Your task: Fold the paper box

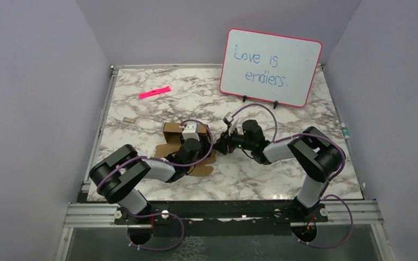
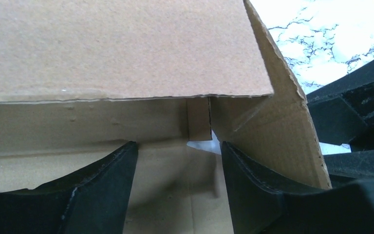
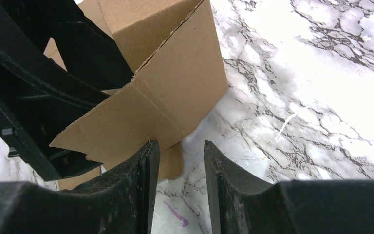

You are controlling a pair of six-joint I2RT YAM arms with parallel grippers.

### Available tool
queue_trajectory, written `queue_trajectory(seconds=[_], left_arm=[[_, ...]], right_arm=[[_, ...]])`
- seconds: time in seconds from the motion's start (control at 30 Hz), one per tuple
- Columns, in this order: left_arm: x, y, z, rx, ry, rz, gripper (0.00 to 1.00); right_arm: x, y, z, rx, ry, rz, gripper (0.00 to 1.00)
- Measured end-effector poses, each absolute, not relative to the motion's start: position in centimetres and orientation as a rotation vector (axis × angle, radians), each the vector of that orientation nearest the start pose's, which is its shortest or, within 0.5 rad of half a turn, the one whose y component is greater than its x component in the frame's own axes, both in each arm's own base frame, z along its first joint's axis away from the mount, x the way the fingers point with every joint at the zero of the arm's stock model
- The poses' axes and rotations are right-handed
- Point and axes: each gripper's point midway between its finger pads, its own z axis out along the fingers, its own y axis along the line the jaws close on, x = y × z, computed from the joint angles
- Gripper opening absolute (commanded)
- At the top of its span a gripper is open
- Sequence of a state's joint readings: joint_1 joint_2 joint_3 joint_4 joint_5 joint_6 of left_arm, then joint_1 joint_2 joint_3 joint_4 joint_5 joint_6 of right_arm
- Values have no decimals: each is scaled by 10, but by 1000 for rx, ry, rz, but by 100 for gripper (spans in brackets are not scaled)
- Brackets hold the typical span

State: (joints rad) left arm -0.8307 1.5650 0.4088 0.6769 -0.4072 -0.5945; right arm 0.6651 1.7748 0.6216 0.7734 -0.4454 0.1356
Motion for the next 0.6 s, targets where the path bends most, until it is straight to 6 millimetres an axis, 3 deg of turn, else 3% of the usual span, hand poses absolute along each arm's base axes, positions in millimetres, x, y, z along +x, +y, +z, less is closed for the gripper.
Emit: queue_trajectory(seconds=[0.23,0.6], left_arm=[[279,-235,40,-26,2063,-485,73],[265,-220,48,-53,2120,-448,72]], right_arm=[[284,328,47,-856,1838,956,44],[283,331,48,-901,1808,959,44]])
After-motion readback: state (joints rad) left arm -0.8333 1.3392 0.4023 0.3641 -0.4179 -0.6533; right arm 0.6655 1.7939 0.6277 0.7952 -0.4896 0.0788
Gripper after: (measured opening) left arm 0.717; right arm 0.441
